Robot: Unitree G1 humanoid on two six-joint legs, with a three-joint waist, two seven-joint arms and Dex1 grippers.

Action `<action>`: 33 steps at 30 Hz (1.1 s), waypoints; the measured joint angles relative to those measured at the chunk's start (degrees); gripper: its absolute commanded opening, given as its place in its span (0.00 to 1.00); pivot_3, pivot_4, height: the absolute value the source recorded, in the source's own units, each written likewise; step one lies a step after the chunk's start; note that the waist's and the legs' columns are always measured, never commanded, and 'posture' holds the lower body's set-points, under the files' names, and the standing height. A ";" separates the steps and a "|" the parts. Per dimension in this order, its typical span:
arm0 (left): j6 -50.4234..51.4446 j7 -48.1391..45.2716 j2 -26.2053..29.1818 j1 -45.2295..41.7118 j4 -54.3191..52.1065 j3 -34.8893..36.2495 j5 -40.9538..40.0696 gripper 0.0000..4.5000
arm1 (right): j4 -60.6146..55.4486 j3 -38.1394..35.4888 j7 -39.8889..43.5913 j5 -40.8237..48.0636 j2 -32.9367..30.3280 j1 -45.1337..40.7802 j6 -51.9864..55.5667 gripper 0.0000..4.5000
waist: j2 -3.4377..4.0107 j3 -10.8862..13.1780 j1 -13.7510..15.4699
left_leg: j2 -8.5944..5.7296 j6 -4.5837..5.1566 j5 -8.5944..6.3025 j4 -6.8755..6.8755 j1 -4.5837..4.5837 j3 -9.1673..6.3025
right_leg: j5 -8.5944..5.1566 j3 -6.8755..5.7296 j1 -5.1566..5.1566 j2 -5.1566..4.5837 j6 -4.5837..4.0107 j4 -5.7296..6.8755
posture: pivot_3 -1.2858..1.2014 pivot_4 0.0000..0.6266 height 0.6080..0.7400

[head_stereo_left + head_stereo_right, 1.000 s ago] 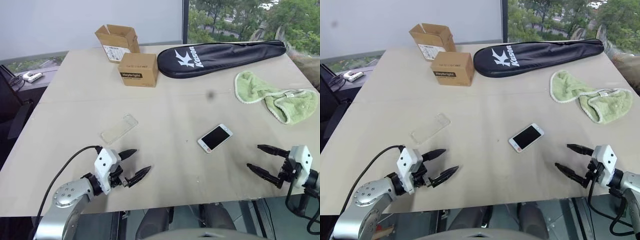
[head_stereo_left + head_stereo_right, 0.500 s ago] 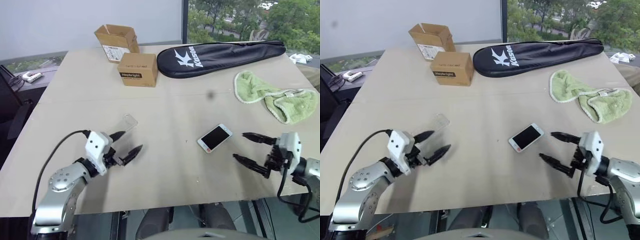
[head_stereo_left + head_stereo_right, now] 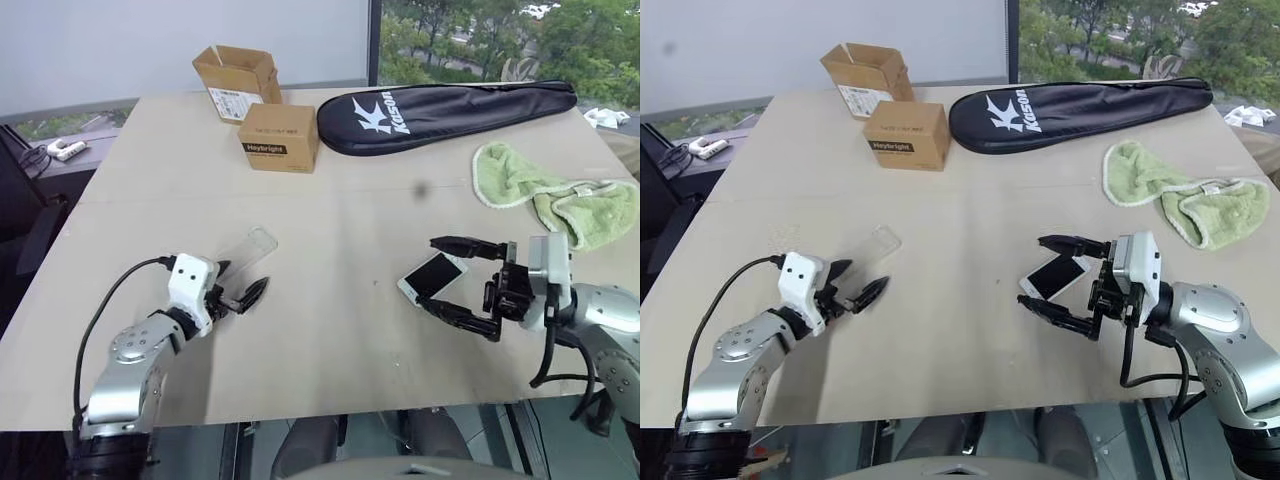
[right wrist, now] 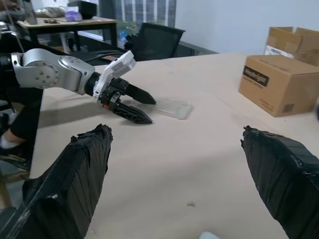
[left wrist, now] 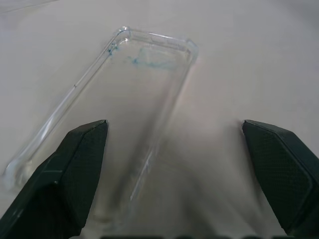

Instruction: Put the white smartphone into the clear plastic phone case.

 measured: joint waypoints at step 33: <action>14.27 -4.06 5.58 -5.12 -2.79 -2.37 -0.48 0.01 | 2.34 -0.35 -2.22 -5.04 -1.09 3.73 -0.17 1.00 | 0.46 -0.33 -0.55 | 0.02 0.01 0.00 -0.08 0.37 0.28 | -0.02 0.08 0.09 -0.03 0.02 0.20 | 0.52 0.24 1.00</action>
